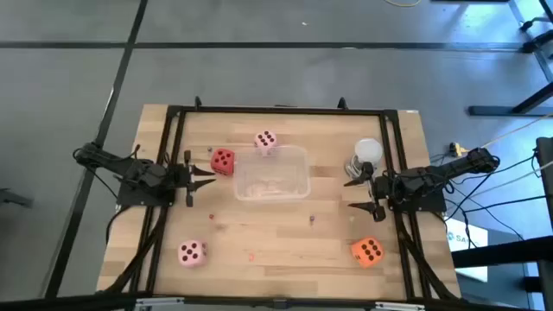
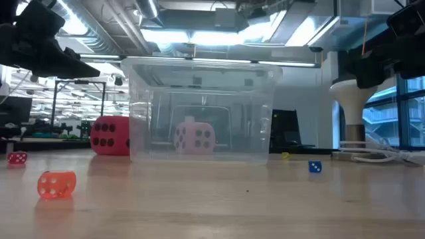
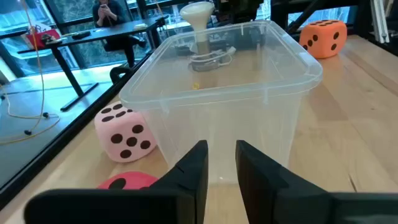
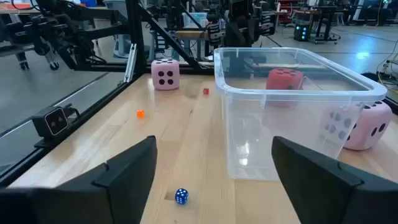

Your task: Pick & Place Dice

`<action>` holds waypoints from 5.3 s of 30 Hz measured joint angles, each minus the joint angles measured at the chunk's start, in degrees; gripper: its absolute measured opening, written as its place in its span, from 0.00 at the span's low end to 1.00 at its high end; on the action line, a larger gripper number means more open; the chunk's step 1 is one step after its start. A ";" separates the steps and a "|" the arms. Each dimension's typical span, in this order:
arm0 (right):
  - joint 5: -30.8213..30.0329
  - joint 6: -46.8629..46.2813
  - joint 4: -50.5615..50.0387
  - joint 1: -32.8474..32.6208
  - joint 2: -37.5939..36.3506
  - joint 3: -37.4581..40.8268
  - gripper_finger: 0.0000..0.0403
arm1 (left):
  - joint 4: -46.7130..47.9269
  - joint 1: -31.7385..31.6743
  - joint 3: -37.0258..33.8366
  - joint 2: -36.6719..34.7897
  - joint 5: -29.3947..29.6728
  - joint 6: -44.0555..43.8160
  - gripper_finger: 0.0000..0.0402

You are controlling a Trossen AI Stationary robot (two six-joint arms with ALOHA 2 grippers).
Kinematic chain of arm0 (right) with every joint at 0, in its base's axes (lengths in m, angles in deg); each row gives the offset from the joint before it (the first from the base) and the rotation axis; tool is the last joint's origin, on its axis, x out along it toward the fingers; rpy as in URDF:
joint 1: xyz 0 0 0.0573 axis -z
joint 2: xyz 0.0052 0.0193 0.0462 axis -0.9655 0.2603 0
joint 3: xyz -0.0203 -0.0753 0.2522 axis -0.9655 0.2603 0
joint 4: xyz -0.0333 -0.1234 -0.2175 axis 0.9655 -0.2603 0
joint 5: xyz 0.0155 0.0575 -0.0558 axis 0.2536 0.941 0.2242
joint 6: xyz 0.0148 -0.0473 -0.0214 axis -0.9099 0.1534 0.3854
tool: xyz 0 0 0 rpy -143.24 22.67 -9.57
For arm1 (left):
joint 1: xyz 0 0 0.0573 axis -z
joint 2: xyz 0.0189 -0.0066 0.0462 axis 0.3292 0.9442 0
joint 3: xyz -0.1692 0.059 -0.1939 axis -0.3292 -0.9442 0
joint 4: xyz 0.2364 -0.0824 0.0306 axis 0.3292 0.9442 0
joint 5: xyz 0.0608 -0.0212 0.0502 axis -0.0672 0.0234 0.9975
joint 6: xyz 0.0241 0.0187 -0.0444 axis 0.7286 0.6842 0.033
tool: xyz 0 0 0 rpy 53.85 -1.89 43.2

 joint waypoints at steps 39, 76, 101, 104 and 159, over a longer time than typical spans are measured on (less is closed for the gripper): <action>0.00 0.00 0.02 0.00 0.00 0.00 0.78 | 0.00 0.02 -0.01 0.00 0.01 -0.01 0.19; 0.00 0.00 0.00 0.02 0.02 0.00 0.78 | 0.00 0.01 -0.02 0.00 0.02 0.05 0.19; -0.01 0.00 0.01 0.02 0.02 0.00 0.78 | -33.58 0.02 -0.17 -0.02 5.71 -44.19 0.19; -0.02 0.00 0.02 0.00 0.02 0.00 0.78 | -33.35 0.00 -0.17 -0.02 9.01 -44.71 0.19; 6.69 -47.00 -44.69 0.37 25.29 -48.63 0.78 | -17.27 0.00 28.10 23.66 9.77 -29.02 0.19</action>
